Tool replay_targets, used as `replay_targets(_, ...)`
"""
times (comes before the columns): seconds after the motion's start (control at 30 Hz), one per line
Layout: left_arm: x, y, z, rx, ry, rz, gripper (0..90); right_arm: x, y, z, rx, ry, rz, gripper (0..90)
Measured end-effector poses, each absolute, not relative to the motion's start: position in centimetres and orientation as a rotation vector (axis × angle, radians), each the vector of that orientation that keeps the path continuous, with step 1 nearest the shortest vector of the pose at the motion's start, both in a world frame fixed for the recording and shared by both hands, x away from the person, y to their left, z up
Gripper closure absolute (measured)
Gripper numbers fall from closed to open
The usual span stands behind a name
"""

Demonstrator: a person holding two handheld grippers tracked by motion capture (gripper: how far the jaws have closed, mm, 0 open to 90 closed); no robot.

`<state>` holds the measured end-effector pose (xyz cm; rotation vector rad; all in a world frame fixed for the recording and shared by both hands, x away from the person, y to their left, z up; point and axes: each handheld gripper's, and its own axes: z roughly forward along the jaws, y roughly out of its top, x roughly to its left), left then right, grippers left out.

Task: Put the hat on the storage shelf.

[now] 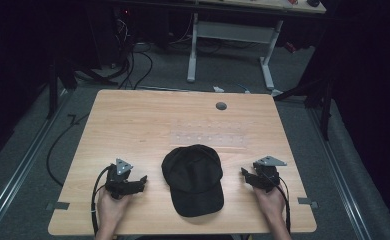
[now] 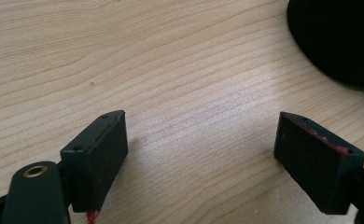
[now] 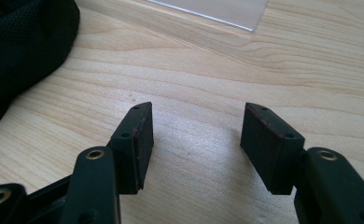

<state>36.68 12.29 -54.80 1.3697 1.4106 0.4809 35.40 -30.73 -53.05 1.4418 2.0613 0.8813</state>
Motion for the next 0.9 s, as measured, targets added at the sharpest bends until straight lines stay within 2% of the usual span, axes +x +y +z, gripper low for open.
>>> replay_targets(0.6,36.68,12.27,-54.80,1.366,1.413,0.486,18.4,35.23,-30.67,-53.05,1.458,2.043,0.877,44.7)
replay_targets(0.9,36.69,12.29,-54.79,1.363,1.415,0.488,19.3,34.73,-30.56,-52.79,1.481,2.054,0.928,54.2)
